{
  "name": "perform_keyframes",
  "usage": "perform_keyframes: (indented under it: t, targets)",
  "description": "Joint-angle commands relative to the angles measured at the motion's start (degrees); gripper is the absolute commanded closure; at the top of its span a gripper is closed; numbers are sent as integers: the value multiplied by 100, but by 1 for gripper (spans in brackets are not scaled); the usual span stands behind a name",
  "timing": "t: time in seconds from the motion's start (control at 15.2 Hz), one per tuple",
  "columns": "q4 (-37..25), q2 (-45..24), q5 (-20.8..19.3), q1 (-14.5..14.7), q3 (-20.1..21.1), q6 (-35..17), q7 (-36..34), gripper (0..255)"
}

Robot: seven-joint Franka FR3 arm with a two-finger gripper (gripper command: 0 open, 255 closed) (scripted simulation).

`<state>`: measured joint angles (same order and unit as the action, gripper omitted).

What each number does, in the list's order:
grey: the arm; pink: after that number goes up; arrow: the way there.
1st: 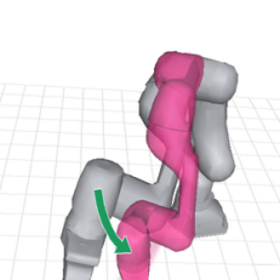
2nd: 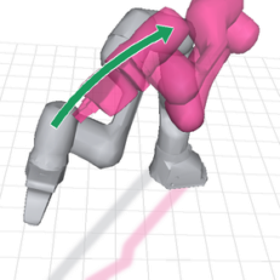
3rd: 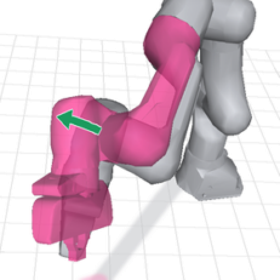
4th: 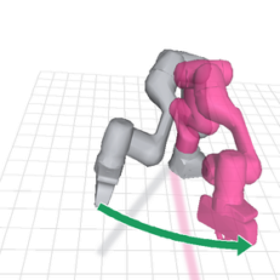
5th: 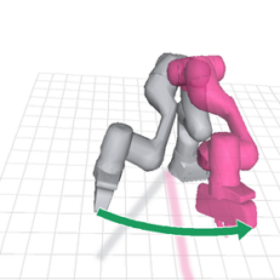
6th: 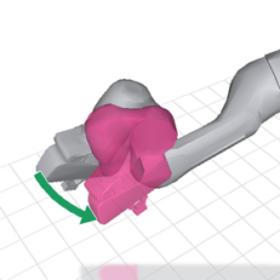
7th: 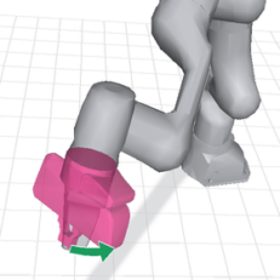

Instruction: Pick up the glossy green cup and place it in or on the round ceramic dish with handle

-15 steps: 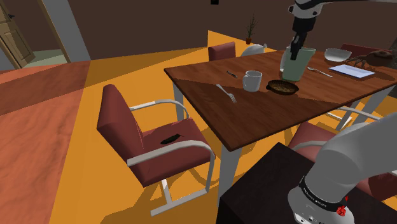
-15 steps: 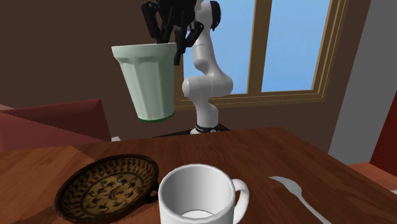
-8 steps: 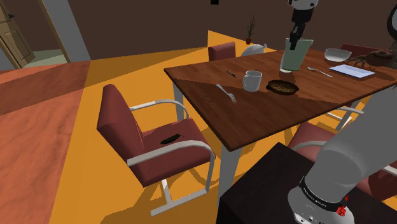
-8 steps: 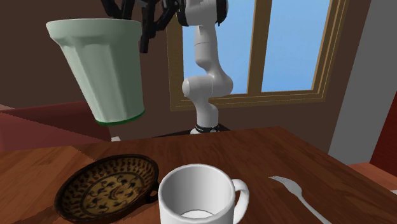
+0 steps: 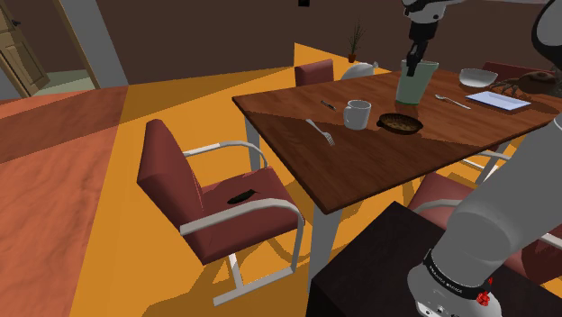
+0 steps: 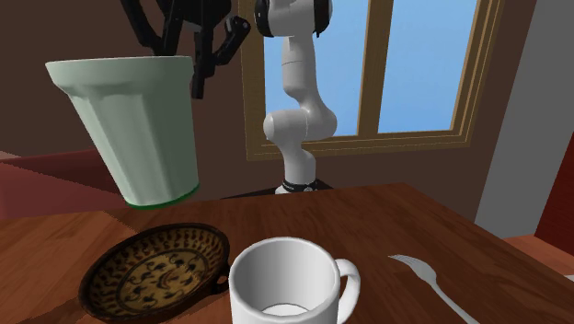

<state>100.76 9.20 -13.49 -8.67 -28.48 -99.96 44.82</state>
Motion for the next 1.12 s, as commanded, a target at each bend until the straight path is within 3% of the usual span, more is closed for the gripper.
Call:
perform_keyframes:
  t: [0.0,1.06]
  targets:
    - [148,13,-12,-1,0,-141,-34,255]
    - [1352,71,-124,-46,-57,-1278,-236,255]
